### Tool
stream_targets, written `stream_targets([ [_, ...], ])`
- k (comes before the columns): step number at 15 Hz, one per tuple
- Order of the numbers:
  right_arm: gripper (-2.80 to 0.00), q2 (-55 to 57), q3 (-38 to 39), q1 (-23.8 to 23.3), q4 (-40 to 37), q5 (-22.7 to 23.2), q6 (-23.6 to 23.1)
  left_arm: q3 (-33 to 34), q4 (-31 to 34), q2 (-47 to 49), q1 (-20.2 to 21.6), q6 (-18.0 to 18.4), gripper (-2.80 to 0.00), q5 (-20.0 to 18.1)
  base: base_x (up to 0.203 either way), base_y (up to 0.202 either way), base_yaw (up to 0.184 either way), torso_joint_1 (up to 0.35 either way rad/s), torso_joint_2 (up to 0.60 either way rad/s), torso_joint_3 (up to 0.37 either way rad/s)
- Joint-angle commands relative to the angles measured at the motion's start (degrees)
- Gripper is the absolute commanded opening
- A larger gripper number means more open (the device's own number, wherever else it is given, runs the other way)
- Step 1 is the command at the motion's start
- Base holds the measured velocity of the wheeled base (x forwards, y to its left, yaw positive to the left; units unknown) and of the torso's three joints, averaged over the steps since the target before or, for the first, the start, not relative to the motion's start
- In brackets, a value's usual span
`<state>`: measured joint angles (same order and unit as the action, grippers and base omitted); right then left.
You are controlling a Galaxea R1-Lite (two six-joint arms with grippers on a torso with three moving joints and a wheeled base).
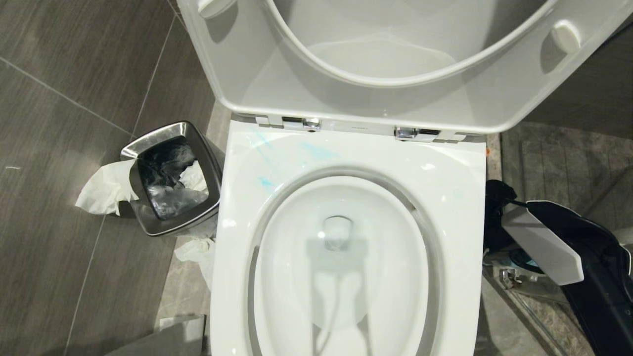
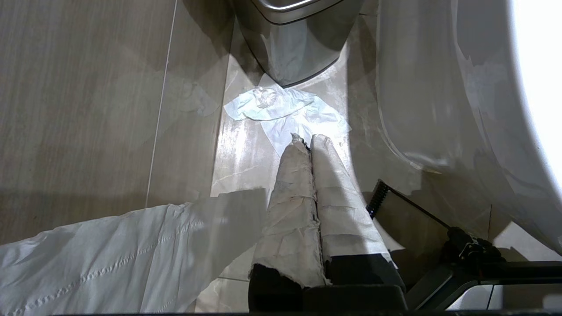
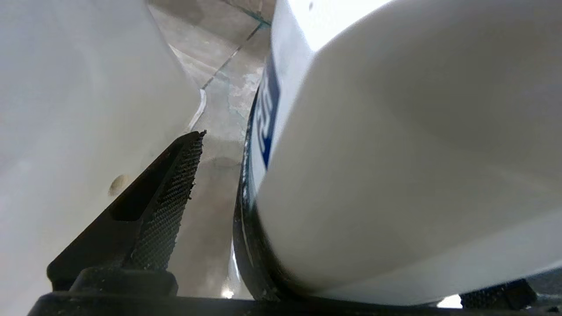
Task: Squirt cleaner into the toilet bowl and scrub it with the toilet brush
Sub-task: Pour in the cleaning agent
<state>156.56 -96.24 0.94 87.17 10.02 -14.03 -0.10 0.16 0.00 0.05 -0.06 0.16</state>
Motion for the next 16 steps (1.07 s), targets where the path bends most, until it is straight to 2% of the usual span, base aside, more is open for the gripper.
stream_targets([
  [1,0.00,0.6,-0.8,0.1,0.5,0.1,-0.1,0.0,0.0,0.1,0.0,0.0,-2.80,0.0,0.000,0.000,0.000,0.000,0.00,0.000],
  [4,0.00,0.6,-2.2,0.1,0.5,0.1,-0.1,0.0,0.0,0.1,0.0,0.0,-2.80,0.0,0.000,0.000,0.000,0.000,0.00,0.000],
  [5,-2.80,0.9,-2.9,0.1,0.5,0.2,-0.2,0.0,0.0,0.1,0.0,0.0,-2.80,0.0,0.000,0.000,0.000,0.000,0.00,0.000],
  [13,-2.80,0.8,-3.7,0.1,0.5,-0.5,-0.7,0.0,0.0,0.1,0.0,0.0,-2.80,0.0,0.000,0.000,0.000,0.000,0.00,0.000],
  [16,-2.80,-1.0,-1.9,0.0,0.5,-3.5,-0.7,0.0,0.0,0.1,0.0,0.0,-2.80,0.0,0.000,0.000,0.000,0.000,0.00,0.000],
])
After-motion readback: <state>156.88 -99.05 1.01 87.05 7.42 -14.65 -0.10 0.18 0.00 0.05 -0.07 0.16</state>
